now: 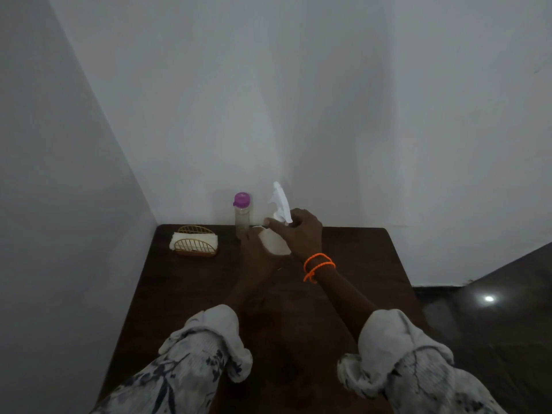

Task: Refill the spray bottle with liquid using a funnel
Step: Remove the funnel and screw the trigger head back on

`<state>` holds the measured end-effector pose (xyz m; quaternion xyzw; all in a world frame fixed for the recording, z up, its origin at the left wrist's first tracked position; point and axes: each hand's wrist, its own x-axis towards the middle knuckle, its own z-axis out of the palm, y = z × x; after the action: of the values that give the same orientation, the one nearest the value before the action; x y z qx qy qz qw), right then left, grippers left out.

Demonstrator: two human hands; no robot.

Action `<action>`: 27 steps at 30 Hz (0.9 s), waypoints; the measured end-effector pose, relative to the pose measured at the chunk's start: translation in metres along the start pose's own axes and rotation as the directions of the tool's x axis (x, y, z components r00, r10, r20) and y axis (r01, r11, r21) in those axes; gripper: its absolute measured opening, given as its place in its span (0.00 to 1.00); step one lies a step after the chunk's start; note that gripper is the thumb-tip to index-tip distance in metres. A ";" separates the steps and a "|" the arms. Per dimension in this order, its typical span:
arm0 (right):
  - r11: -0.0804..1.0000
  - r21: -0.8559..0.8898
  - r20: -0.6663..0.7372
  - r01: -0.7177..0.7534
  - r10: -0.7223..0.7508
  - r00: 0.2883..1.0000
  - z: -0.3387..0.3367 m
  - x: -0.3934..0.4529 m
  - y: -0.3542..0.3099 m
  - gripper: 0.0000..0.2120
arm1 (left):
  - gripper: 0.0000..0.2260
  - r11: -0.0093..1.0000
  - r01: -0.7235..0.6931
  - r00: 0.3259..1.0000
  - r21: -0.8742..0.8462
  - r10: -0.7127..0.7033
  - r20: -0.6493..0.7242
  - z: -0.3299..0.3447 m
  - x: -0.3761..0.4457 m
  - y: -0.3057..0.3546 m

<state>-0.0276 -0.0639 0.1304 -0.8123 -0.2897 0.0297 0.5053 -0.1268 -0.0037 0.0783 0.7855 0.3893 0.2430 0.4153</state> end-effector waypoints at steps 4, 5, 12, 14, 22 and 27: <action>0.999 0.015 0.044 -0.037 0.036 0.998 0.005 0.005 0.001 0.22 | 0.44 0.999 0.005 1.000 -0.040 -0.004 0.013 0.004 -0.002 0.004; 0.998 0.041 0.082 -0.049 0.045 0.996 0.004 0.005 0.000 0.19 | 0.45 0.999 0.003 1.000 -0.035 -0.003 0.012 0.004 -0.003 0.003; 0.999 0.049 0.041 0.010 -0.012 0.999 -0.004 -0.001 -0.001 0.12 | 0.49 0.996 0.084 0.995 -0.037 -0.081 0.057 0.008 -0.005 -0.004; 0.999 0.040 0.014 0.014 -0.014 1.000 -0.003 -0.002 0.002 0.16 | 0.50 0.995 0.098 0.993 -0.031 -0.095 0.073 0.009 -0.007 -0.007; 0.997 0.051 0.083 -0.054 0.050 0.995 -0.003 -0.019 0.018 0.16 | 0.46 0.994 0.108 0.990 -0.033 -0.104 0.093 0.017 -0.017 -0.014; 0.979 0.123 -0.026 -0.163 0.168 0.985 0.002 -0.026 0.017 0.19 | 0.45 0.994 0.102 0.990 -0.039 -0.098 0.106 0.022 -0.019 -0.016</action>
<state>-0.0418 -0.0808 0.1086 -0.8019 -0.2096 0.0745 0.5545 -0.1287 -0.0237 0.0514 0.7671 0.4006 0.1895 0.4639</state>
